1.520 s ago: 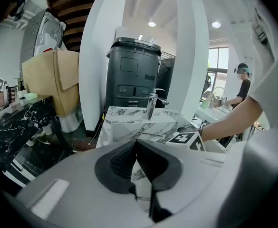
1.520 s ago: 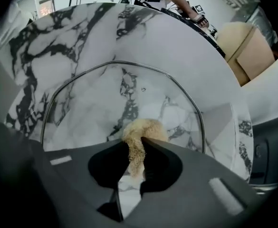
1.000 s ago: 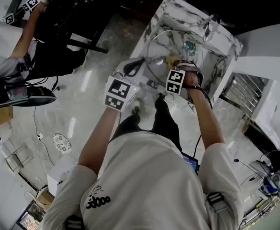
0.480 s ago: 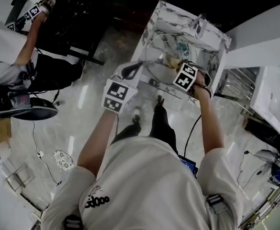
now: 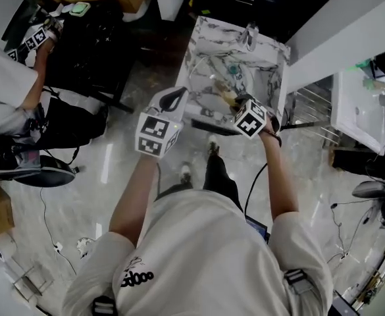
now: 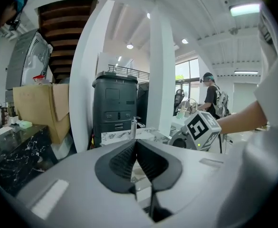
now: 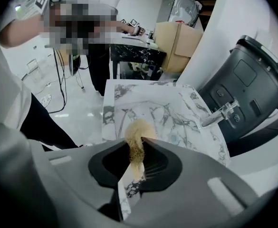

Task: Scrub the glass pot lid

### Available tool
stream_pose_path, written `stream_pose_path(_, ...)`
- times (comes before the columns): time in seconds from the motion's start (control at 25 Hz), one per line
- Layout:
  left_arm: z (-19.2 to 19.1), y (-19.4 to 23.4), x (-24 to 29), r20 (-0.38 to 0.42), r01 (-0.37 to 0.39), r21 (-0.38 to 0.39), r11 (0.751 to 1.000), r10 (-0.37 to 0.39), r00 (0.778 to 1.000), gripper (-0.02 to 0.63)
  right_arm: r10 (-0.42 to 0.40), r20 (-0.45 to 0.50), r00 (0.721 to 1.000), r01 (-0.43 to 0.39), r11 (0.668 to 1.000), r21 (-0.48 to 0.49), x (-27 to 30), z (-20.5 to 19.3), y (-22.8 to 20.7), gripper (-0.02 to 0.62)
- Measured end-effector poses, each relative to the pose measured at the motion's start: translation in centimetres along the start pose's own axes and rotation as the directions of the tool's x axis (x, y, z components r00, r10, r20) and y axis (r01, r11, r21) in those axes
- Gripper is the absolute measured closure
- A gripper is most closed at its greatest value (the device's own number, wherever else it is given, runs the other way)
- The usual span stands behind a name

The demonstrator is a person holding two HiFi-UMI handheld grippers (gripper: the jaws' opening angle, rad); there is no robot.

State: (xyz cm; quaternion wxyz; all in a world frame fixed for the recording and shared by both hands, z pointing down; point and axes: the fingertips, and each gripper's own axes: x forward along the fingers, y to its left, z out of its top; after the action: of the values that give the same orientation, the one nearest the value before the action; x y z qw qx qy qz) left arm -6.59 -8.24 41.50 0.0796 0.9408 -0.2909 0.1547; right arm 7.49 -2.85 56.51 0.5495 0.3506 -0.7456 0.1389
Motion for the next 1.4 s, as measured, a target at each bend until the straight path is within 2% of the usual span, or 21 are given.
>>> stream_pose_path(0.2, 1.0, -1.8, -1.7, 0.030, 0.052, 0.040, 0.998, -0.053, 0.998, 0.595, -0.103, 0.082, 0.991, 0.091, 0.987, 0.135, -4.4, 0.1, 0.5, 0.545)
stream_pose_path(0.32, 1.4, -1.5, -2.8, 0.048, 0.047, 0.067, 0.997, -0.050, 0.998, 0.595, -0.177, 0.169, 0.970, 0.135, 0.963, 0.233, -7.8, 0.9, 0.5, 0.545)
stream_pose_path(0.4, 2.2, -1.0, -3.5, 0.067, 0.030, 0.083, 0.996, -0.036, 0.997, 0.595, -0.228, 0.231, 0.946, 0.155, 0.942, 0.297, -10.5, 1.5, 0.5, 0.545)
stream_pose_path(0.6, 5.4, -1.0, -5.8, 0.130, 0.002, 0.119, 0.993, -0.018, 0.991, 0.595, -0.359, 0.390, 0.848, 0.179, 0.886, 0.427, -18.1, 3.1, 0.9, 0.545)
stream_pose_path(0.76, 7.7, -2.8, -7.3, 0.175, 0.020, 0.183, 0.983, -0.053, 0.983, 0.595, -0.450, 0.473, 0.757, 0.202, 0.851, 0.485, -23.5, 4.3, 1.8, 0.545)
stream_pose_path(1.08, 12.9, -6.4, -11.1, 0.260, 0.053, 0.291, 0.955, -0.132, 0.956, 0.595, -0.542, 0.581, 0.607, 0.237, 0.821, 0.519, -33.6, 5.6, 4.8, 0.546)
stream_pose_path(1.24, 15.3, -8.0, -12.7, 0.302, 0.071, 0.310, 0.948, -0.169, 0.938, 0.595, -0.585, 0.601, 0.545, 0.281, 0.802, 0.527, -37.6, 5.7, 5.6, 0.548)
stream_pose_path(1.4, 16.6, -9.9, -13.6, 0.324, 0.097, 0.328, 0.940, -0.209, 0.923, 0.595, -0.598, 0.614, 0.514, 0.298, 0.796, 0.526, -39.2, 5.6, 6.1, 0.549)
